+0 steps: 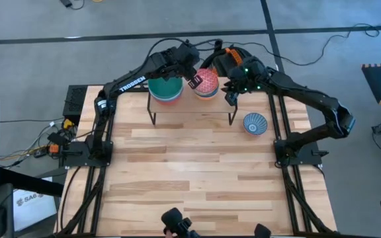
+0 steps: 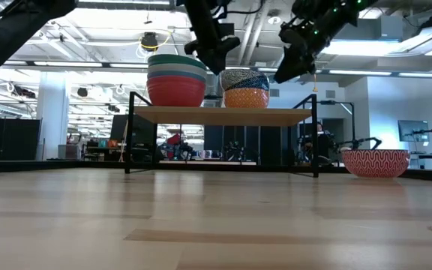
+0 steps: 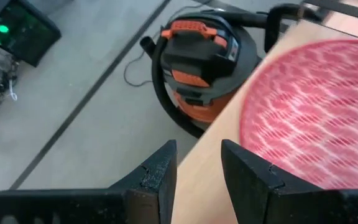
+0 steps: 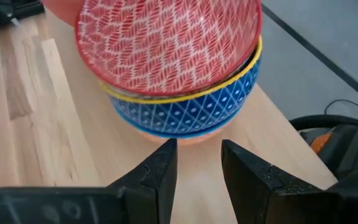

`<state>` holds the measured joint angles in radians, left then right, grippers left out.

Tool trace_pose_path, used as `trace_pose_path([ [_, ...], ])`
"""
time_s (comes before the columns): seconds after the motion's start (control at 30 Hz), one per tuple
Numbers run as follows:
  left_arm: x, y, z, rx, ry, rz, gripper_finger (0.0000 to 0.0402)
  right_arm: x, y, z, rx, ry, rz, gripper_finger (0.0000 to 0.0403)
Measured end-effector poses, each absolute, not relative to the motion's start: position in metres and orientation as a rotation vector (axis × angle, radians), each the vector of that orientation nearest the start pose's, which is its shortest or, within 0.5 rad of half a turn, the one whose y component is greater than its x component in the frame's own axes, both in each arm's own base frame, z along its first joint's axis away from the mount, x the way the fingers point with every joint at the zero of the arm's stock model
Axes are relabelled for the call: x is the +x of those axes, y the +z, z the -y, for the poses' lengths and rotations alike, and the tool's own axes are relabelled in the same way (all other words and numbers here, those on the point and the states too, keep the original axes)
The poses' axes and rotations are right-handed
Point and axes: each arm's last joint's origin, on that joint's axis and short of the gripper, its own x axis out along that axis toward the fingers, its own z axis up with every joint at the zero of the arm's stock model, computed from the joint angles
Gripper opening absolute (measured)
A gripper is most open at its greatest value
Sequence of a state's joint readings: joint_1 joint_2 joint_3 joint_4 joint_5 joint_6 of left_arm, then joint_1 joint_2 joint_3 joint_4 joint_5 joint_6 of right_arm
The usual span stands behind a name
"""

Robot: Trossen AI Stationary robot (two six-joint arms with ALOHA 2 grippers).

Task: Place and stack bowls onto a shelf
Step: Stack the red pattern bowl on top of the yellow pattern bowl on the shelf

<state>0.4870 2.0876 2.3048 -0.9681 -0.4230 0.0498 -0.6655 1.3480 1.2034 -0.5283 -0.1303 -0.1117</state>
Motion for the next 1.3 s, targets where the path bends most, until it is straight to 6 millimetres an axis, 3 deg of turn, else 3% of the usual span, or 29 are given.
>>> trace_pose_path([
  [0.47, 0.392, 0.369, -0.230, 0.054, 0.850, -0.830, 0.0112, 0.245, 0.304, 0.185, 0.154, -0.424, -0.712, 0.0152],
  [1.3, 0.388, 0.356, -0.248, 0.191, 0.948, -0.960, 0.0112, 0.246, 0.306, 0.185, 0.142, -0.428, -0.688, 0.0152],
])
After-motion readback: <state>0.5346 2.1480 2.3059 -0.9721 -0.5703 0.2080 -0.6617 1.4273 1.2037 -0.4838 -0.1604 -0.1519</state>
